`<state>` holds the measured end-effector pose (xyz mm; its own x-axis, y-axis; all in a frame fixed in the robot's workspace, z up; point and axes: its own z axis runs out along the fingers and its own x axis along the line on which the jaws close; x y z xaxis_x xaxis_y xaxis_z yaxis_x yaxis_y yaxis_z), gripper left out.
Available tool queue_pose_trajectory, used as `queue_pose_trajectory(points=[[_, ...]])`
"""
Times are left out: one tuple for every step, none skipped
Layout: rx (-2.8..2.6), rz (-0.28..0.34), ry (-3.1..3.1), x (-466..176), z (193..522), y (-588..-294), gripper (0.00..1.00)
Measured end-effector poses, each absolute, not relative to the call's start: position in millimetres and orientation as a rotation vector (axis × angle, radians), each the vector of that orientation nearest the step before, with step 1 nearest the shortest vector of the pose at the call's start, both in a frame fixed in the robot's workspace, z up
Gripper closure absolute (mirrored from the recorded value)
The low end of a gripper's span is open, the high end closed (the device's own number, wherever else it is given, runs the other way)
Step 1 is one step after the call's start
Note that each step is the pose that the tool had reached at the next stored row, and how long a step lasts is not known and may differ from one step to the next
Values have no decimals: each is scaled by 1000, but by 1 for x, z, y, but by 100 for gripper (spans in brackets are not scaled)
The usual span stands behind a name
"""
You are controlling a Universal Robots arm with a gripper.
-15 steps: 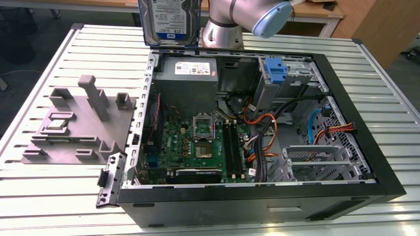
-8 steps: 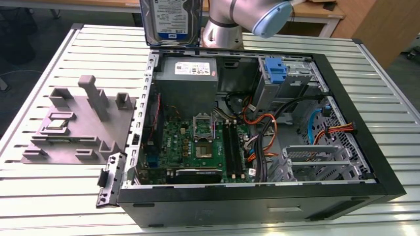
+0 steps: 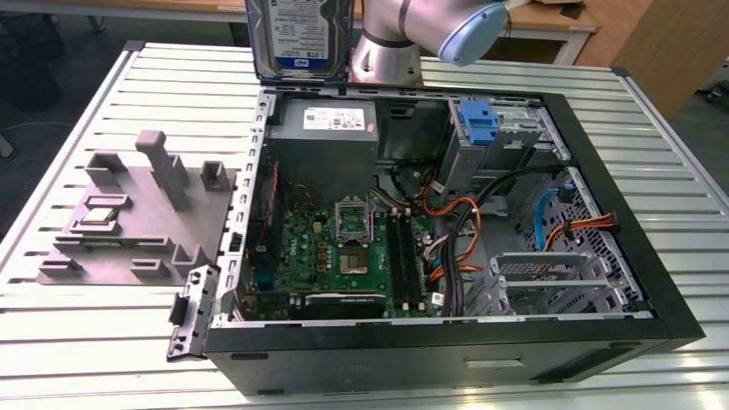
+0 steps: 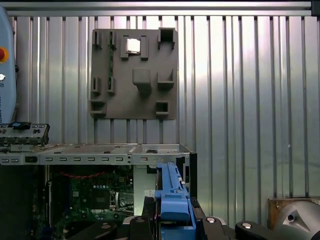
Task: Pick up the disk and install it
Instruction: 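Pick up the disk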
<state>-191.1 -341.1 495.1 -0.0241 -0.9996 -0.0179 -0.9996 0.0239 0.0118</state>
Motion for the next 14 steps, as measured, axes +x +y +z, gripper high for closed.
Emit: queue_pose_trajectory(points=[[-2191, 33, 2245, -191, 495, -341, 63], [-2191, 33, 2245, -190, 495, -341, 63], [-2191, 33, 2245, -190, 495, -341, 63], [-2191, 33, 2245, -190, 495, -341, 63], [-2191, 33, 2245, -189, 495, -341, 63], [-2191, 33, 2245, -189, 495, -341, 63], [-2191, 33, 2245, -188, 495, -341, 63], [-2191, 33, 2245, -188, 495, -341, 63], [-2191, 33, 2245, -187, 495, -341, 63], [-2191, 33, 2245, -187, 495, -341, 63], [-2191, 33, 2245, -186, 495, -341, 63], [-2191, 33, 2245, -186, 495, -341, 63], [-2191, 33, 2245, -185, 495, -341, 63], [-2191, 33, 2245, -185, 495, -341, 63]])
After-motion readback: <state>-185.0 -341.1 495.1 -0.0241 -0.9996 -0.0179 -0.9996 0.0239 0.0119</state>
